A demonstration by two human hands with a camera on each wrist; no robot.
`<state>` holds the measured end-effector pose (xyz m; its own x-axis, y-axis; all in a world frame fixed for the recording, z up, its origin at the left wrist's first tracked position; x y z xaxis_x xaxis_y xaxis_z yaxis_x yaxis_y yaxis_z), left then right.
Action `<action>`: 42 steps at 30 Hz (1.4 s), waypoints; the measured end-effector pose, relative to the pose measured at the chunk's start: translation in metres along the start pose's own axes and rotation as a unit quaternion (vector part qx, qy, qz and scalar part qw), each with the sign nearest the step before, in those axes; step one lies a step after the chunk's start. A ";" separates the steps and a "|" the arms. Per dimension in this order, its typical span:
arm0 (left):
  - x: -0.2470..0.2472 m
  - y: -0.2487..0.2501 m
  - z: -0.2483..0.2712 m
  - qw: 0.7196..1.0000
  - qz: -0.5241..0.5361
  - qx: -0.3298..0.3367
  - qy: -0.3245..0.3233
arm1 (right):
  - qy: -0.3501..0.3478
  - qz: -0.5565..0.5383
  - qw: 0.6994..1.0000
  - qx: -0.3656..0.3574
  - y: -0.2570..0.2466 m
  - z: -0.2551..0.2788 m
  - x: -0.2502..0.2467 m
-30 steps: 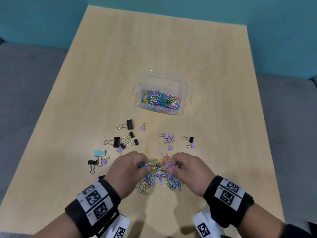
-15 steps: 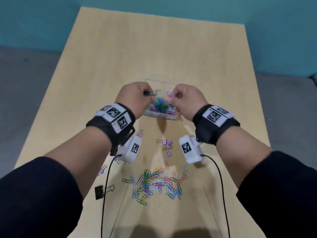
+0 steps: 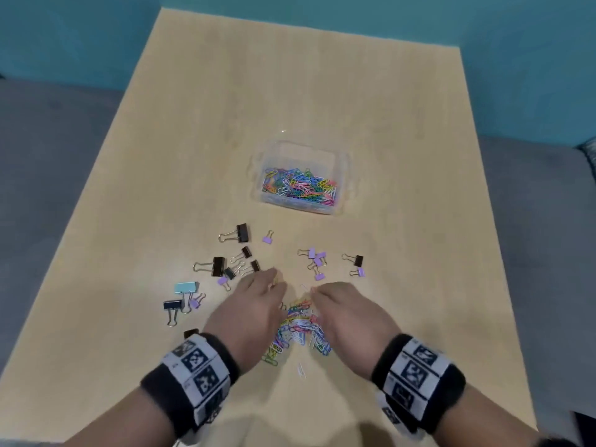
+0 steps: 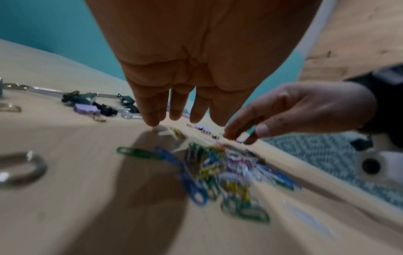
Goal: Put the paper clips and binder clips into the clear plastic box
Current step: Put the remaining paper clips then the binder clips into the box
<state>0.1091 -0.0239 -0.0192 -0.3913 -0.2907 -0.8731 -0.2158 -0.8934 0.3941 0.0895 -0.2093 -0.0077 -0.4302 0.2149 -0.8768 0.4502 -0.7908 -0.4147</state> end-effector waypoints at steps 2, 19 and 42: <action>0.017 0.000 0.001 0.997 -0.066 0.037 -0.002 | 0.008 0.008 1.000 -0.017 -0.008 -0.002 0.016; 0.039 0.004 0.047 0.993 -0.094 -0.067 -0.035 | -0.011 0.014 0.993 0.115 -0.028 0.025 0.044; 0.027 0.014 0.022 0.996 -0.055 -0.073 -0.014 | -0.019 0.000 0.997 0.070 -0.026 -0.003 0.027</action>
<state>0.0755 -0.0364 -0.0308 -0.3971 -0.1798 -0.9000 -0.1282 -0.9601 0.2483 0.0685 -0.1810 -0.0209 -0.4618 0.1952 -0.8653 0.3369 -0.8638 -0.3746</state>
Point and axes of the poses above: each hand's wrist, its own z-axis away from the middle knuckle, its own x-axis out of the palm, y = z × x, the point moved 3 cm from there along -z, towards the middle knuckle, and after that the axes turned 10 degrees about -x, right-handed, at the moved point
